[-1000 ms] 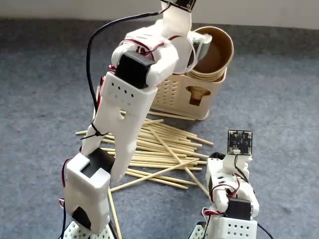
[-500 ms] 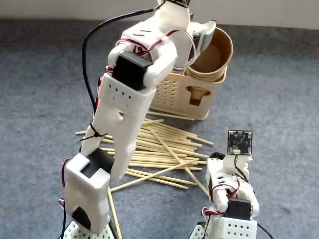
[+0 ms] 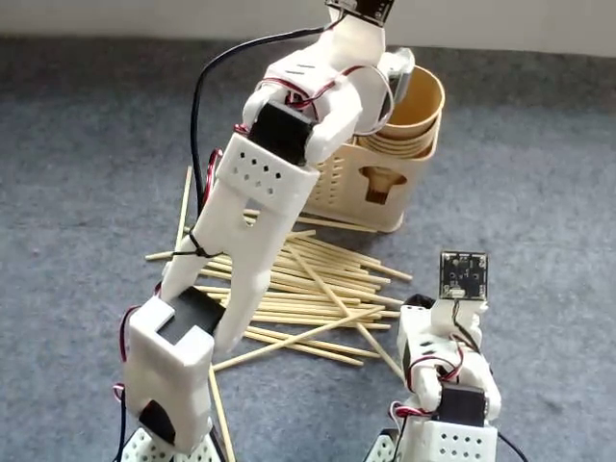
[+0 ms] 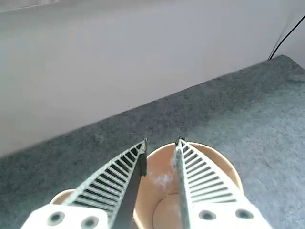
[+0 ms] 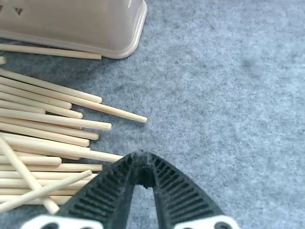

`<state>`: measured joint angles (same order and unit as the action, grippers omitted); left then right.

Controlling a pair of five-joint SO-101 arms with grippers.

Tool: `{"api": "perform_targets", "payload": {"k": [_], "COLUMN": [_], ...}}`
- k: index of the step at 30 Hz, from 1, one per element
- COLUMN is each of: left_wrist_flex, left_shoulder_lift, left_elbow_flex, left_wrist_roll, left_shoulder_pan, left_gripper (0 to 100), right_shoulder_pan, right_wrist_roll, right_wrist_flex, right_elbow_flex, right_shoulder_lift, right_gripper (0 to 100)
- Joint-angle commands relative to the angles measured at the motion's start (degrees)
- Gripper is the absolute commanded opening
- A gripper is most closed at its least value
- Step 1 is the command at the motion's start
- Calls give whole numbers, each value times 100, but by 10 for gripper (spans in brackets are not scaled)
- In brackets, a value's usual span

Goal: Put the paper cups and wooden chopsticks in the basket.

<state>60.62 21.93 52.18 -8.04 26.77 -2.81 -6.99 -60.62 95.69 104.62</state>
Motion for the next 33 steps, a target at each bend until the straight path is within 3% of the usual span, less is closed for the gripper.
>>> {"api": "perform_targets", "payload": {"k": [1,10,15,21,33], "left_wrist_flex": [369,527,554,1073,1495], "left_shoulder_lift": [-330,-338,-382,-400,-655], "left_elbow_flex": [171,171,171,207,338], "left_wrist_roll": [-9,0,53,1257,774], "left_shoulder_pan": [321,532,541,1103,936], "left_gripper": [106,98,18,5,5], "right_shoulder_pan": [-57,-57,-57,-57,-57], "right_wrist_roll": [-70,-70,-70,-70,-70], "right_wrist_flex": [119,119,119,119,127], "right_elbow_flex": [611,611,611,611,611], "right_shoulder_lift": [57,57,57,57,57], "right_gripper": [5,5,5,5,5]}}
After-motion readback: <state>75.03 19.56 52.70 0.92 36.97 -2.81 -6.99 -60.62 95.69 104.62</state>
